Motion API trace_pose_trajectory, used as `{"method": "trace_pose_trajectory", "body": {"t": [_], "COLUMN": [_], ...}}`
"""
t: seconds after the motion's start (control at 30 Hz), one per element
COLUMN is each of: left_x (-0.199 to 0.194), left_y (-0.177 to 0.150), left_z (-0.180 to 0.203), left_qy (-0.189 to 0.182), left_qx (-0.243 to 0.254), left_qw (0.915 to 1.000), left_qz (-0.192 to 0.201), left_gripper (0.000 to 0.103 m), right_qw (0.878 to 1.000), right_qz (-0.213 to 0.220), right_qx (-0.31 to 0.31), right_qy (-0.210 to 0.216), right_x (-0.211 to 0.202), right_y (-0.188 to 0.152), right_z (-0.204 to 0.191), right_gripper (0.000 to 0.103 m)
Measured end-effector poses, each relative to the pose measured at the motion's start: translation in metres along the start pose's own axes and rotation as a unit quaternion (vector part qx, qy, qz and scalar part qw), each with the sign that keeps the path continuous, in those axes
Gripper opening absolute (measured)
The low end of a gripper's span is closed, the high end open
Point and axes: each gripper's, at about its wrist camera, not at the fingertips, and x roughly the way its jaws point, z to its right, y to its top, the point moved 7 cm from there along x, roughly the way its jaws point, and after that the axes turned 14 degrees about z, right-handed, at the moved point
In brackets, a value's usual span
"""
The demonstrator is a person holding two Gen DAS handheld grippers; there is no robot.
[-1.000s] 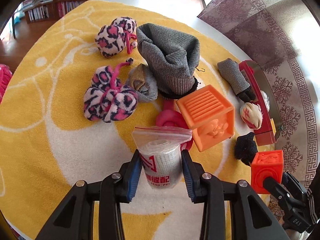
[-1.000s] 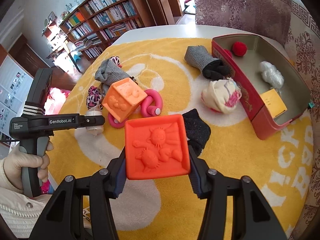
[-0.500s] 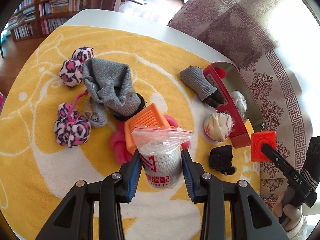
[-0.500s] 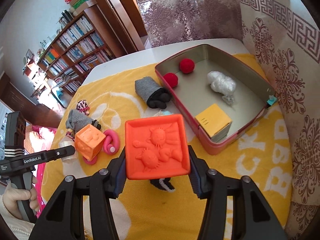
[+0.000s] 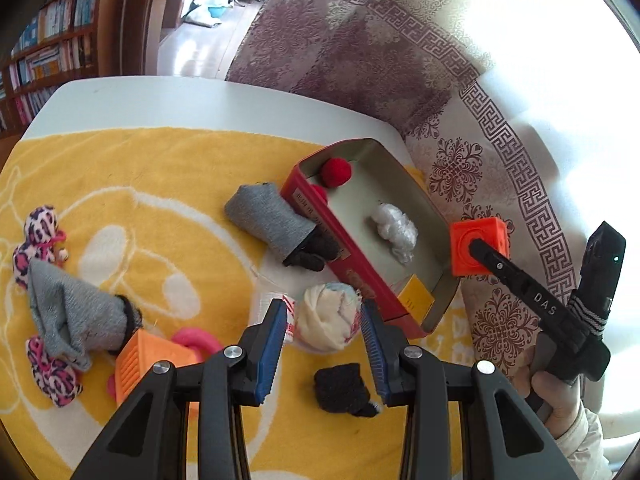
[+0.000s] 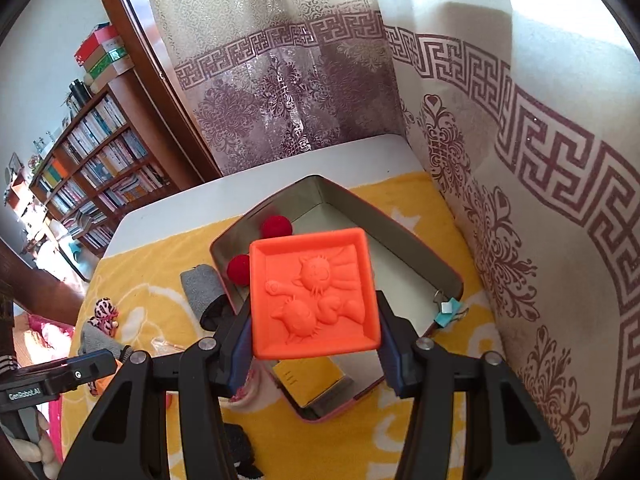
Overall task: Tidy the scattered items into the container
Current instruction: 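Drop the orange cube into the tin with the right tool while the left tool carries the tape roll, then lower the tape roll into the tin and open the left tool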
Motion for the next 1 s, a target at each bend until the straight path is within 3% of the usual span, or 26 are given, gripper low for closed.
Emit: {"method": "trace_pose_trajectory", "body": {"t": [0.17,0.3,0.43,0.57,0.77,1.0], "left_x": [0.03,0.036,0.043,0.06,0.086,0.096], "left_y": [0.027,0.036,0.019,-0.016,-0.049,-0.04], "left_z": [0.031,0.022,-0.017,-0.048,-0.052,-0.051], "left_qy": [-0.028,0.002,0.053,0.081,0.076,0.076], "left_qx": [0.009,0.017,0.015,0.003,0.012,0.024], "left_qw": [0.9996,0.9999,0.9982,0.9942,0.991,0.9921], "left_qz": [0.003,0.002,-0.023,-0.071,-0.11,-0.097], "left_gripper": [0.04,0.04,0.04,0.04,0.04,0.039], "right_qw": [1.0,1.0,1.0,0.999,1.0,0.999], "right_qz": [-0.007,0.001,0.0,-0.008,-0.016,-0.02], "right_qx": [0.001,-0.005,0.017,0.039,0.025,0.028], "right_qy": [-0.011,-0.007,-0.005,-0.002,0.01,0.012], "right_x": [0.013,0.008,0.007,0.009,0.009,0.005], "right_y": [-0.004,-0.004,-0.006,-0.012,-0.016,-0.021], "right_z": [0.01,0.013,0.02,0.021,0.008,0.006], "right_gripper": [0.058,0.061,0.064,0.064,0.064,0.064]}}
